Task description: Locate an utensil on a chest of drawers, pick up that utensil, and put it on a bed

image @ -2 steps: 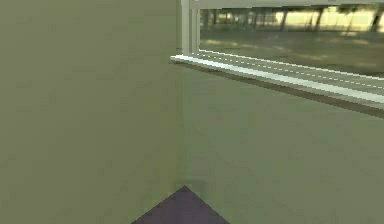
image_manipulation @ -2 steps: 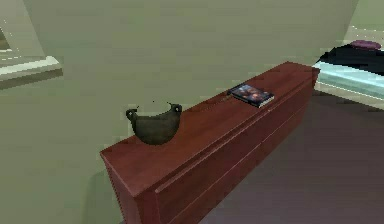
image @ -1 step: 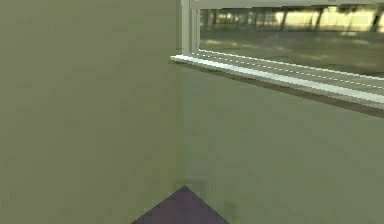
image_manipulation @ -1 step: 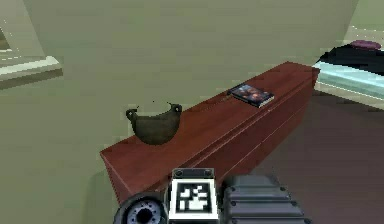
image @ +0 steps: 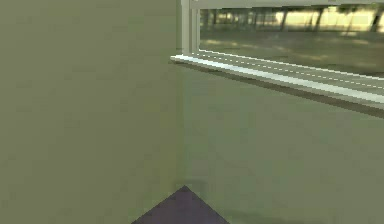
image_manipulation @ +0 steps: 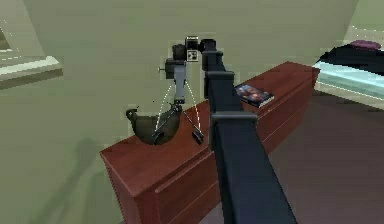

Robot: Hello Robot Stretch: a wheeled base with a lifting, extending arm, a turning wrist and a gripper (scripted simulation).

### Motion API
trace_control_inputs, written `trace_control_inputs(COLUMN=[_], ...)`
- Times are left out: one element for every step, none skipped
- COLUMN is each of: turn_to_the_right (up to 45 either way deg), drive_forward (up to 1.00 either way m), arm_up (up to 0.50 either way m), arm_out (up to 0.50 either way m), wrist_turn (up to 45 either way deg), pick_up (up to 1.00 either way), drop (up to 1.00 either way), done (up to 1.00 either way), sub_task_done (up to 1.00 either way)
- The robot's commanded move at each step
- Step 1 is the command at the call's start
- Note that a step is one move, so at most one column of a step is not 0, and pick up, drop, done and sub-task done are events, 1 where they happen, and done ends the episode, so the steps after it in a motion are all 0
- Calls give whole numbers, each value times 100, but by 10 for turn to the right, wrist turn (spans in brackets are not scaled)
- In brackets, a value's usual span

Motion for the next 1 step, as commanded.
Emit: trace_control_inputs(turn_to_the_right=[0], drive_forward=[0], arm_up=[0], arm_out=[0], wrist_turn=[450], pick_up=[0], drop=[0], done=[0], sub_task_done=[0])
